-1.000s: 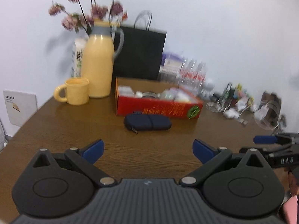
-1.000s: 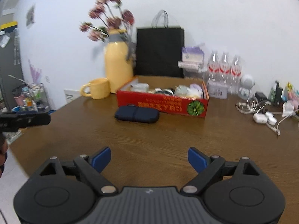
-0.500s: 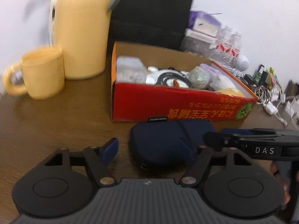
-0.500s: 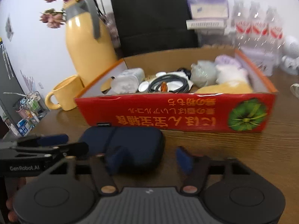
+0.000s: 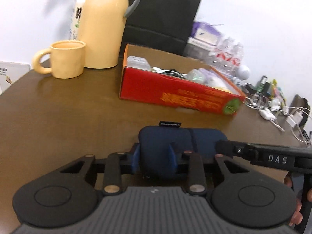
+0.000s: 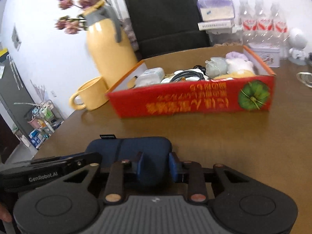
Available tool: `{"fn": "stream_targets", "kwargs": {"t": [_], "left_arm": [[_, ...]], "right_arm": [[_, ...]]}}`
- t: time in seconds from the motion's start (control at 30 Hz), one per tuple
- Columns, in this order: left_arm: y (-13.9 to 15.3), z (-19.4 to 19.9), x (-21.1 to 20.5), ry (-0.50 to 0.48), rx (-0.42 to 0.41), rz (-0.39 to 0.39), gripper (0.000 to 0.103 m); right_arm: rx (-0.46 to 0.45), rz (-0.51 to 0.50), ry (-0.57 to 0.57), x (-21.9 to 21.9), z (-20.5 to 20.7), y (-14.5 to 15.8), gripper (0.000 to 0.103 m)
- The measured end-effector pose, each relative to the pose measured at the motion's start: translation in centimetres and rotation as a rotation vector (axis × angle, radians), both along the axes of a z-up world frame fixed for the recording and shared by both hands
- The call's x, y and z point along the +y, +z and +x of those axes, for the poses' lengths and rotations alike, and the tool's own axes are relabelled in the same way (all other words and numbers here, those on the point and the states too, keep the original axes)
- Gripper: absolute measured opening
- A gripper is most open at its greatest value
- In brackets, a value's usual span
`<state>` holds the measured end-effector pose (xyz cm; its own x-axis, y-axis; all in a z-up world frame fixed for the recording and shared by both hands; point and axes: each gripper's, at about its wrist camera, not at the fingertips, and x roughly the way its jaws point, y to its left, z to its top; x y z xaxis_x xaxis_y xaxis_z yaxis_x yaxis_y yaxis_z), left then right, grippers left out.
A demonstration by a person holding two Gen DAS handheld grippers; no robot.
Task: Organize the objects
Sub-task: 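Grasp the navy blue zip pouch with both grippers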
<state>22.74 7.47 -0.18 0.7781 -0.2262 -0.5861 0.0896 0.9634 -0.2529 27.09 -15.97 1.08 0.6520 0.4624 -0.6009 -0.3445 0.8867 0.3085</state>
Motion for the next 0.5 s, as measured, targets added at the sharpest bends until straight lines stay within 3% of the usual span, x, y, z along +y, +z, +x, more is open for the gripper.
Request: {"fn": "stream_targets", "kwargs": {"t": [0.27, 0.5], "left_arm": [[1.7, -11.7, -3.4, -0.047, -0.032, 0.001, 0.030], [2.5, -14.2, -4.9, -0.090, -0.049, -0.004, 0.029]], "right_arm": [[-0.082, -0.009, -0.066, -3.1, -14.5, 2.3, 0.026], [-0.098, -0.009, -0.109, -5.5, -19.6, 2.6, 0.026]]}}
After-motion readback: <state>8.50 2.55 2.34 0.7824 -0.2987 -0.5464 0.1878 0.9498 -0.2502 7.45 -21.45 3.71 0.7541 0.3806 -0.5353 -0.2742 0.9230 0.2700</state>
